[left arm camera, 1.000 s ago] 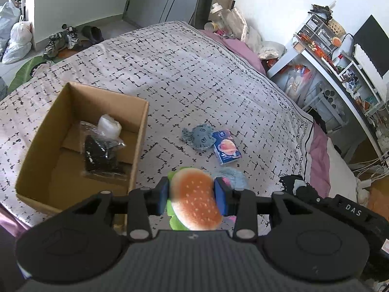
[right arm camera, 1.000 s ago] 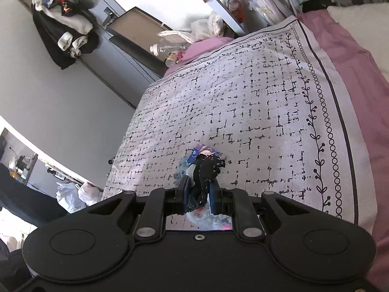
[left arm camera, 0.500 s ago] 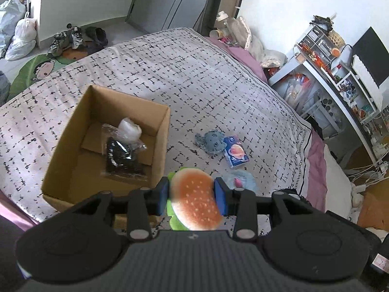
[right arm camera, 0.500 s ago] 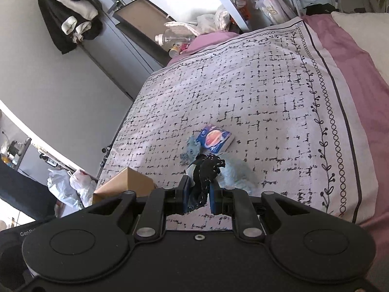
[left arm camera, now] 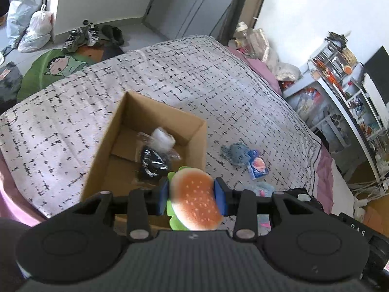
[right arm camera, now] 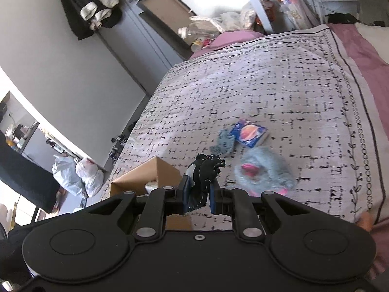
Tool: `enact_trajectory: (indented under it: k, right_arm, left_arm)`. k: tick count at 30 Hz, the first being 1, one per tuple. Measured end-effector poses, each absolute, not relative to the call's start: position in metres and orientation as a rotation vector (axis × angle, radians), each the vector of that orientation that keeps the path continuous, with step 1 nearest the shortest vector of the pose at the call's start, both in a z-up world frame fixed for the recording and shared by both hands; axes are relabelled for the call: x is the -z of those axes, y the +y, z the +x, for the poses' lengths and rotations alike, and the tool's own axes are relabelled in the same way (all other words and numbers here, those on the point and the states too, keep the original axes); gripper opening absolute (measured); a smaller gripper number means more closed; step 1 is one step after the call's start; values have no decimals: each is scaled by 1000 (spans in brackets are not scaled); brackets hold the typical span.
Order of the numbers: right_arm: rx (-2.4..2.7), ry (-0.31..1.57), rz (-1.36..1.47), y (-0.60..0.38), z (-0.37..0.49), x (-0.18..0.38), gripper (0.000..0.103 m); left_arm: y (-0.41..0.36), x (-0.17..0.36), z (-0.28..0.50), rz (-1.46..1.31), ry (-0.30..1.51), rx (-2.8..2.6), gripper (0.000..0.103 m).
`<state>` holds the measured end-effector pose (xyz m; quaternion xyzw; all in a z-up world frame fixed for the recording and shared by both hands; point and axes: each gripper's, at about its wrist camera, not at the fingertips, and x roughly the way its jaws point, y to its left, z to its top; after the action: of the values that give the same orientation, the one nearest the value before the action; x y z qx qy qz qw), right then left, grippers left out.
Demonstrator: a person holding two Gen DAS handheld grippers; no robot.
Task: Organize soft objects
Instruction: 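Carry the plush with the left tool while the right tool carries the black item to the box, then lower the burger plush into the box and open the left tool while the right tool releases the black item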
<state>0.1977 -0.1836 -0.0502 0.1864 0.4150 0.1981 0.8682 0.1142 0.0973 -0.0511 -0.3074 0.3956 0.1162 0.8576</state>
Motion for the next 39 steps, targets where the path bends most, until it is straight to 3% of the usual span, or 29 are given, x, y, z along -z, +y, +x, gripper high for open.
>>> enact_trajectory:
  k: [25, 36, 39]
  right_arm:
    - [-496, 914, 297, -90, 200, 46, 16]
    - [-573, 935, 284, -55, 195, 45, 17]
    - [-608, 939, 299, -49, 192, 45, 22]
  left_arm:
    - [159, 81, 136, -655, 879, -296, 40]
    - [174, 81, 134, -693, 897, -312, 49]
    - [176, 78, 131, -686, 897, -320, 52]
